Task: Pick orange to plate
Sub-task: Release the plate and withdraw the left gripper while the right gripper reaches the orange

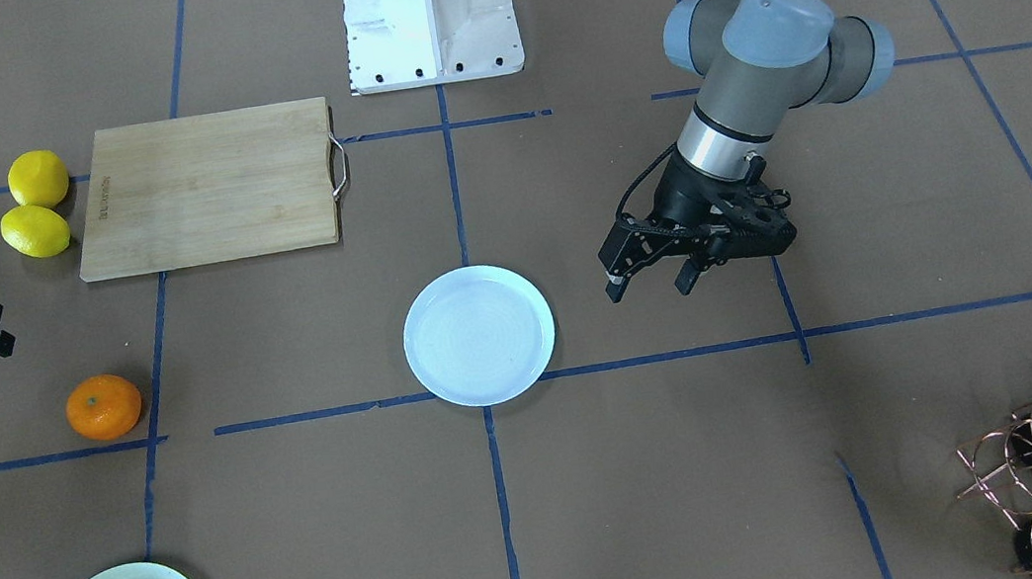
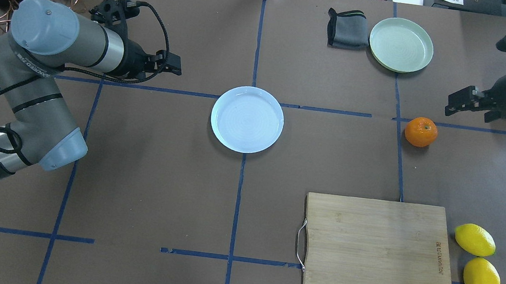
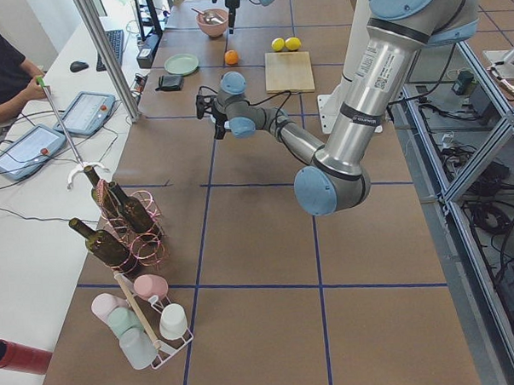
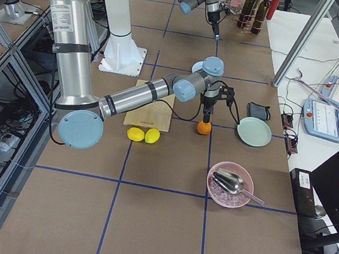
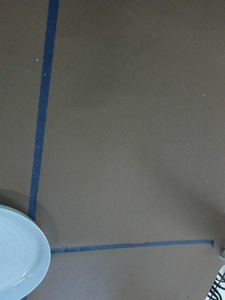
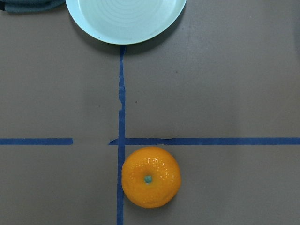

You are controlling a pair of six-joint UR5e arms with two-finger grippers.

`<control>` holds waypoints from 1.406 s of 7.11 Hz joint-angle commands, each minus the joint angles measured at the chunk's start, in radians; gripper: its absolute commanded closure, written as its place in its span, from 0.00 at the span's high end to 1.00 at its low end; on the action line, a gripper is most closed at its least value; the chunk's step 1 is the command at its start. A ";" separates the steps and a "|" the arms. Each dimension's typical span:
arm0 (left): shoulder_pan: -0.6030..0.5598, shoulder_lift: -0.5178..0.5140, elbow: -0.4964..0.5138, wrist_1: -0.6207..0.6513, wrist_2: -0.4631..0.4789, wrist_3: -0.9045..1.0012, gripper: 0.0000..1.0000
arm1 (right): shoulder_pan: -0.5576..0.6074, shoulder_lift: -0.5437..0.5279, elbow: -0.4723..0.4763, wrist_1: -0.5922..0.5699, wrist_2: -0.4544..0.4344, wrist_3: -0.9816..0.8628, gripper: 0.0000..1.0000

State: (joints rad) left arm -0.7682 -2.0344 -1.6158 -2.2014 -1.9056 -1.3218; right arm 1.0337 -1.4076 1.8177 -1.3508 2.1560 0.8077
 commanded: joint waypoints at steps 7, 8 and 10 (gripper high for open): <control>-0.029 0.017 0.001 0.000 -0.024 0.039 1.00 | -0.138 0.108 -0.201 0.039 -0.139 0.019 1.00; -0.029 0.016 0.001 0.000 -0.024 0.038 1.00 | -0.138 0.122 -0.225 0.039 -0.139 0.015 1.00; -0.029 0.017 0.001 0.000 -0.024 0.038 1.00 | -0.139 0.150 -0.267 0.039 -0.139 0.013 1.00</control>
State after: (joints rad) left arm -0.7976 -2.0176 -1.6153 -2.2013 -1.9297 -1.2838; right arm 0.8952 -1.2793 1.5818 -1.3116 2.0174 0.8217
